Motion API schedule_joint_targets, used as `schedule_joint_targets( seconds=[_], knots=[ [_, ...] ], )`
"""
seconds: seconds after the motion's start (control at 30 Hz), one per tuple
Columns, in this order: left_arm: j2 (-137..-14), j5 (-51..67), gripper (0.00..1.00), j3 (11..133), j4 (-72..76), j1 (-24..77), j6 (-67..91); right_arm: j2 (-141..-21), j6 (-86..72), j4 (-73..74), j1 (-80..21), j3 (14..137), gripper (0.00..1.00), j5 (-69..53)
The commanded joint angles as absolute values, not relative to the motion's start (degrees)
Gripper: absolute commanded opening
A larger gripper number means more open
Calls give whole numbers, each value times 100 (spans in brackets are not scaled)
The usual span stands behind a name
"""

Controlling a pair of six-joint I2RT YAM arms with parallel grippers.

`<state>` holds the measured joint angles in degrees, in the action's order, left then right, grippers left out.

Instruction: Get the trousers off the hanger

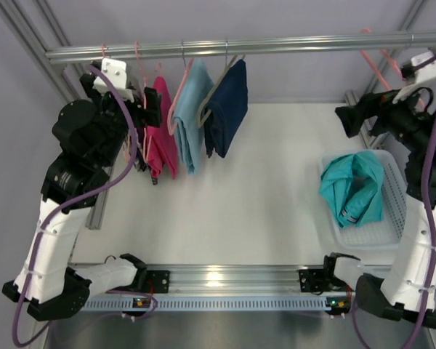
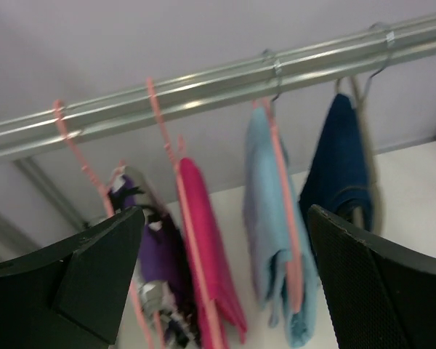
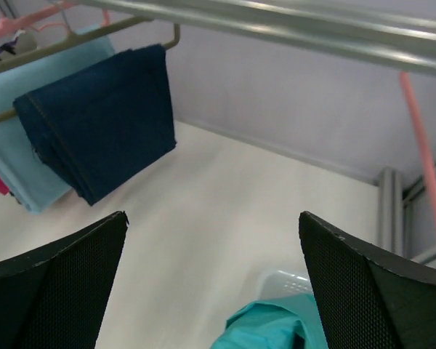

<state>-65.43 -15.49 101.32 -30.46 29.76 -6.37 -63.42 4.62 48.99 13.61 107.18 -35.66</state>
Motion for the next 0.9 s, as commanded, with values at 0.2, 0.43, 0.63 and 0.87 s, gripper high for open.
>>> schedule_joint_targets(
  seconds=[0.2,0.43,0.63,0.87],
  knots=[
    [-5959,-2804,99,9553,-4559,2672,-1222,-6293,369,3797,-896,9168,99,-1731],
    [-5301,-2408,99,9150,-4966,2067,-914,-5328,501,3612,-1055,8096,99,-1732],
    [-4922,-3234,99,8745,-4413,1688,-1072,-4624,624,3621,-1011,7480,99,-1556],
    [-4851,-3129,99,8824,-4377,1362,-853,-4447,677,3674,-905,7515,99,-1424]
  ],
)
